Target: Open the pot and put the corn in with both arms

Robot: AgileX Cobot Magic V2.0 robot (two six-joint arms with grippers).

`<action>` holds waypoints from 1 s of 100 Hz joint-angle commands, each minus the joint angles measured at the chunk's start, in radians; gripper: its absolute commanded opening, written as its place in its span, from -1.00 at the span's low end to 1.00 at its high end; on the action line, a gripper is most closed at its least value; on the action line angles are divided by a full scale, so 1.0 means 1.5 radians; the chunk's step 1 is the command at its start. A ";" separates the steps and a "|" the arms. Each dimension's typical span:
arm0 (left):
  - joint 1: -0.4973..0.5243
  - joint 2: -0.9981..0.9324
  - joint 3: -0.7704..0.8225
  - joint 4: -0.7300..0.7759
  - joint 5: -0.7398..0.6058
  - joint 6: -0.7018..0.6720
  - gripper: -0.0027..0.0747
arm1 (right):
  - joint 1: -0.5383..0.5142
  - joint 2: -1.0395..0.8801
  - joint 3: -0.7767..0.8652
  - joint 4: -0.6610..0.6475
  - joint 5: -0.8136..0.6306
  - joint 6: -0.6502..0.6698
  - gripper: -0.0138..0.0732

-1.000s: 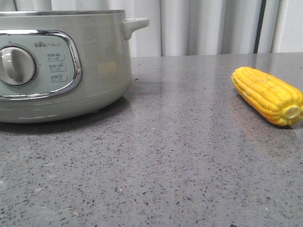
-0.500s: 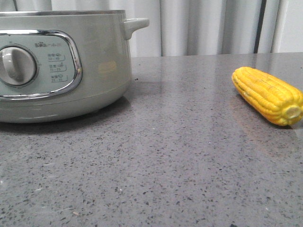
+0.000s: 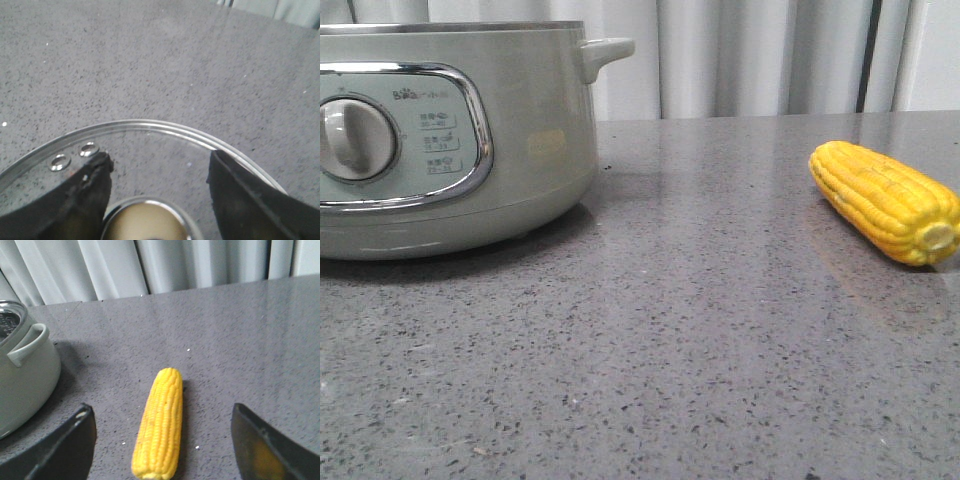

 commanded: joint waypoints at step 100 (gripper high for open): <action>-0.163 -0.585 -0.055 -0.081 0.082 -0.003 -0.69 | 0.088 0.609 -0.335 -0.063 0.216 -0.005 0.26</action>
